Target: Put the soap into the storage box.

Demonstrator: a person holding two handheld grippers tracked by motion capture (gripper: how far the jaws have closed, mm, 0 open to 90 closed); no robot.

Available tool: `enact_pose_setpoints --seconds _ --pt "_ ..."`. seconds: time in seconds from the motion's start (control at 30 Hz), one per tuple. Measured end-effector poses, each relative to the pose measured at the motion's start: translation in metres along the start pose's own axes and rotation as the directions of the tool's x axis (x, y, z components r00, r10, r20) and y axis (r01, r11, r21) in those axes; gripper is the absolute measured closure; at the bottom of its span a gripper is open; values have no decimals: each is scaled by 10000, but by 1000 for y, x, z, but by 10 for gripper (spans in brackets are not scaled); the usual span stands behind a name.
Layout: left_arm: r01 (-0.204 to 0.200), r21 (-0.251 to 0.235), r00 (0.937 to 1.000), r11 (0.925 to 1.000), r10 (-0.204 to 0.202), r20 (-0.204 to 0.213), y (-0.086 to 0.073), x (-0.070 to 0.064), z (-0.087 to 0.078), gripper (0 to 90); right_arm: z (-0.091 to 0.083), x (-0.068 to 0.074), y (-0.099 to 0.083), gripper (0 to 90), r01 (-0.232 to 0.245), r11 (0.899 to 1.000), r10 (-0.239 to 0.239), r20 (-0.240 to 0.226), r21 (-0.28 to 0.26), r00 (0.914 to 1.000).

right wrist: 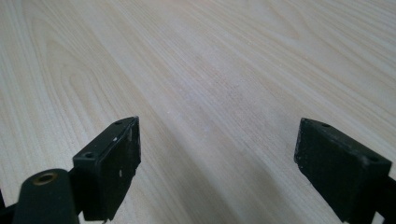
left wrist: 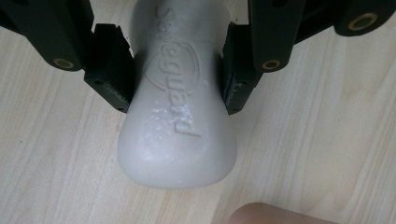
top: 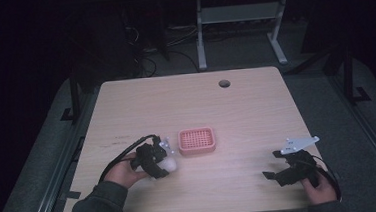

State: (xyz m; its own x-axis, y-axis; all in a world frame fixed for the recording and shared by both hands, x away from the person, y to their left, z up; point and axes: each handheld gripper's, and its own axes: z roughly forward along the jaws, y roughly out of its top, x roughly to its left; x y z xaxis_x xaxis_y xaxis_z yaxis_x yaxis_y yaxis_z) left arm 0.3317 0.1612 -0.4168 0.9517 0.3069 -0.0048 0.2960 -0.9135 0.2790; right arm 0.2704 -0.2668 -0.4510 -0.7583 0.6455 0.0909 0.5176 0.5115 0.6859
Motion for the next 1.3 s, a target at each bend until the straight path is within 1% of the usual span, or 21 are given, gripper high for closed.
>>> enact_pose_setpoints --seconds 0.13,0.27,0.43,0.57,0.7,1.07,1.17,1.27,1.3 --pt "-44 -61 10000 10000 44 -42 8 4 -4 497 -1 -1 0 143 -46 10000 46 9 -54 10000" --pt "-147 17 9999 9999 147 -53 14 7 -7 497 -1 -1 -1 143 -66 10000 66 -6 -51 10000" --pt "-209 137 9998 9997 210 -23 20 13 -7 498 -1 -1 -1 143 -74 9999 73 -16 -92 10000" --pt "-165 108 9999 9998 165 -13 24 17 -9 498 -2 -1 -1 143 -63 9999 63 -7 -120 10000" --pt "-227 148 9997 9996 228 -70 28 19 -11 498 -2 -2 -1 143 -78 9999 78 -9 -146 10000" --pt "-528 283 9984 9982 533 -176 51 28 -16 498 -3 -3 -2 143 -130 9997 129 -25 -218 9999" --pt "-599 336 9980 9976 606 -192 55 28 -17 498 -3 -3 -2 143 -127 9996 126 -30 -246 9999" --pt "-705 428 9973 9966 714 -191 63 30 -17 499 -4 -4 -2 143 -138 9996 137 -46 -261 9999" --pt "-705 428 9973 9966 714 -191 63 30 -17 499 -4 -4 -2 143 -138 9996 137 -46 -261 9999"
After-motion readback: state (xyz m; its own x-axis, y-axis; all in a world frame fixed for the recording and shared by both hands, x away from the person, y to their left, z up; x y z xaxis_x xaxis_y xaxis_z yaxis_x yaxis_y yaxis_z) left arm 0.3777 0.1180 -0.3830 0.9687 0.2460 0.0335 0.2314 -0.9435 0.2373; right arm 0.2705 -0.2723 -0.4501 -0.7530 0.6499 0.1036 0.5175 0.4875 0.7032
